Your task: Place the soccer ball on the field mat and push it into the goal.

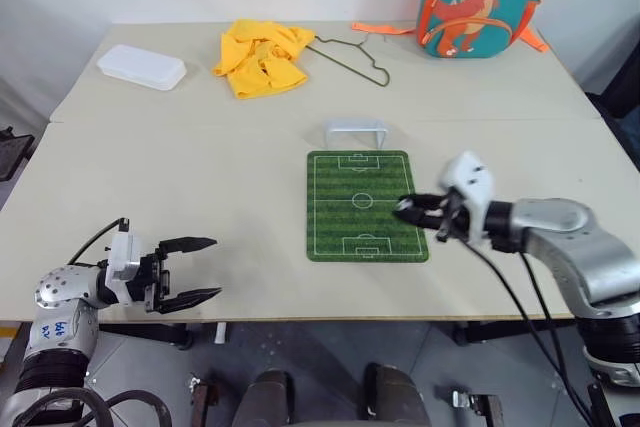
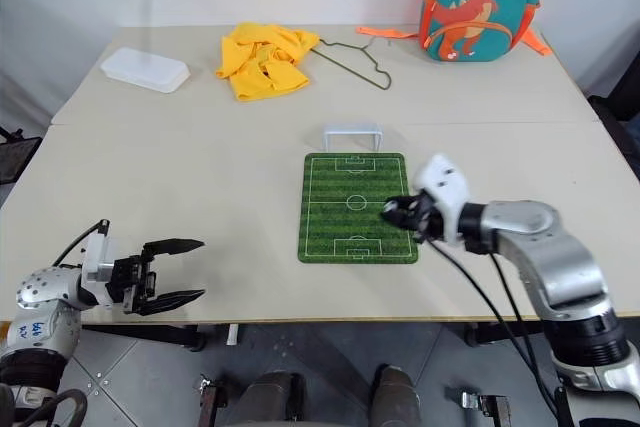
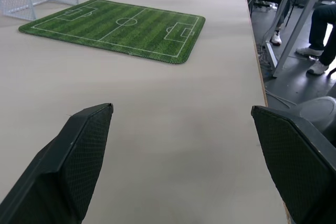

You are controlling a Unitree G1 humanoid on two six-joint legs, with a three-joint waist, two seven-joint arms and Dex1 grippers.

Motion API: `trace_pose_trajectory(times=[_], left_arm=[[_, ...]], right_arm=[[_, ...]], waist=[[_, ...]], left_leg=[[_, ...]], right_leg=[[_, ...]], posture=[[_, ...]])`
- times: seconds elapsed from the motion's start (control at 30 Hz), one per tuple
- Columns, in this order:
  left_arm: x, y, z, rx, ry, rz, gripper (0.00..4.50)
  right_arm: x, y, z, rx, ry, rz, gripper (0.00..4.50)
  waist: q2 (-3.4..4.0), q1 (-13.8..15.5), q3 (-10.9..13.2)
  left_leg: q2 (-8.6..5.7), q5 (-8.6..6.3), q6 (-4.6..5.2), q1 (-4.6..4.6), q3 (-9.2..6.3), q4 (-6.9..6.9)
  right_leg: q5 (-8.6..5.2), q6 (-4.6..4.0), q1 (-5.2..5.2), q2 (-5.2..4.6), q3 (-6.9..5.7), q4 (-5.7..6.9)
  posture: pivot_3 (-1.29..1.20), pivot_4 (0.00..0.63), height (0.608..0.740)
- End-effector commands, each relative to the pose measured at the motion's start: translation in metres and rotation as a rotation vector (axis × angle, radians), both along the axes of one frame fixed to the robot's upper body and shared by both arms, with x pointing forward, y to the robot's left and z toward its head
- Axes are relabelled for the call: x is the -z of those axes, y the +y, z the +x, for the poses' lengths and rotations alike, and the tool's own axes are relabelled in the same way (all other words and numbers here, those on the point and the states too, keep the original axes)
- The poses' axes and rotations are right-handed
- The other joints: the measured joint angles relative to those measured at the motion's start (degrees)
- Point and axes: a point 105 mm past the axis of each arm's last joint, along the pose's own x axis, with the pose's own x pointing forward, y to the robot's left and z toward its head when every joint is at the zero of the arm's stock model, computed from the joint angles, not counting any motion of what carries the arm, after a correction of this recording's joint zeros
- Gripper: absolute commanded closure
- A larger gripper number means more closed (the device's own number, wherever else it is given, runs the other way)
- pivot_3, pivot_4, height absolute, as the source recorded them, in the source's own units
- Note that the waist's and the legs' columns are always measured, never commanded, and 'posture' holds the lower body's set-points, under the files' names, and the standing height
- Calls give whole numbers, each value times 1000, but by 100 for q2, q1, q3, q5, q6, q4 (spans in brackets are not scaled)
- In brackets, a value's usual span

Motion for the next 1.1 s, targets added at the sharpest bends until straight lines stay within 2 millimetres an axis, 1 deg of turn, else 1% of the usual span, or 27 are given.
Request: trace_pose_trajectory(times=[0.03,0.13,0.27,0.43,0.5,0.63,0.83,0.97,1.03,1.07,1.1], left_arm=[[-1,0,-9,106,-5,29,0],[4,-2,-12,122,5,43,0],[7,3,-13,107,6,54,0],[8,7,-17,97,2,56,0],[7,7,-18,94,-4,52,0],[6,8,-21,89,-10,43,0],[6,7,-22,85,-12,37,0],[5,6,-20,84,-16,34,0],[4,7,-19,81,-19,32,0],[3,7,-18,80,-20,31,0],[3,7,-18,79,-20,31,0]], right_arm=[[0,26,-4,-105,-3,-41,3650],[8,37,1,-182,4,-73,3650],[15,44,7,-234,20,-84,3650],[26,47,1,-297,55,-109,3650],[31,44,1,-297,67,-116,3650],[37,33,4,-272,89,-121,3650],[45,27,2,-273,117,-135,3650],[51,23,8,-245,129,-133,3650],[51,22,8,-248,129,-132,2918],[50,22,7,-249,127,-129,2695],[49,22,7,-251,127,-124,2296]], waist=[[0,-7,0],[-1,-13,0],[-1,-13,0],[-1,-15,0],[-1,-13,0],[-1,-14,0],[-1,-13,0],[-3,-13,-2],[-4,-11,-2],[-4,-11,-2],[-4,-12,-3]], left_leg=[[1,0,0,0,0,-1],[2,-1,-1,0,1,-2],[2,-3,-1,-1,5,-1],[3,-3,-1,0,6,-1],[5,-3,-2,0,6,-1],[5,-4,-2,0,7,1],[7,-5,-3,0,8,0],[8,-5,-4,1,8,1],[8,-5,-4,2,8,2],[8,-5,-4,2,8,4],[8,-5,-4,2,8,5]], right_leg=[[0,0,-2,1,0,0],[0,0,-3,3,0,1],[0,0,-3,4,0,-1],[0,0,-4,6,1,-1],[0,0,-4,6,1,0],[0,0,-4,7,1,0],[0,0,-4,9,2,0],[0,0,-4,10,2,0],[0,0,-3,10,2,1],[0,0,-3,10,2,2],[1,-1,-3,10,2,2]], posture=[[0,150,740],[0,150,740],[0,150,740],[0,150,740],[0,150,740],[0,150,740],[0,150,740],[0,150,740],[0,150,740],[0,150,740],[0,150,740]])
